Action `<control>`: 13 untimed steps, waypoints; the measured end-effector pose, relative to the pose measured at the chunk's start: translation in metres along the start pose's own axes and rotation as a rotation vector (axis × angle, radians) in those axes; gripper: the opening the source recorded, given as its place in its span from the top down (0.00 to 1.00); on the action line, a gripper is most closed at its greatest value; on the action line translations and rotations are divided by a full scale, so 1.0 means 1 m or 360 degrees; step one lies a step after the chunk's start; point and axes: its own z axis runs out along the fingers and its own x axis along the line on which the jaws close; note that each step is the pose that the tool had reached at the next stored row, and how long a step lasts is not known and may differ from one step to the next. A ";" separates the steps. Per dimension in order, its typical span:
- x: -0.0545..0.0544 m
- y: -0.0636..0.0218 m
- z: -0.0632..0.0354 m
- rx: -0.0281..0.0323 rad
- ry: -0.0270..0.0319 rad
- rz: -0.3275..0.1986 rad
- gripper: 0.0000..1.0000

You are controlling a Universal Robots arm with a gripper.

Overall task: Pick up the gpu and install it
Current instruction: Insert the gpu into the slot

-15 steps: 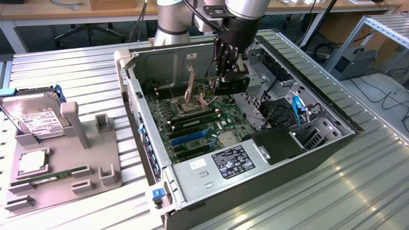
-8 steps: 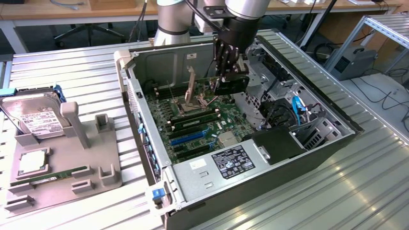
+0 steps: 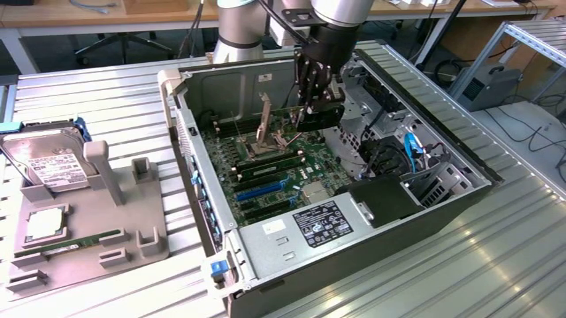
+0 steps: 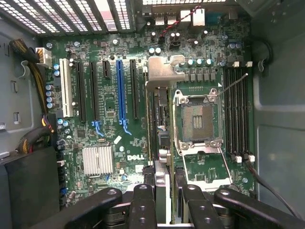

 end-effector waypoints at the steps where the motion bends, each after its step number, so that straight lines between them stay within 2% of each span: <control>1: 0.000 0.0000 0.0000 0.00000 0.00000 0.0000 0.73; 13: 0.002 0.0070 0.0005 0.00000 -0.00001 0.0000 0.73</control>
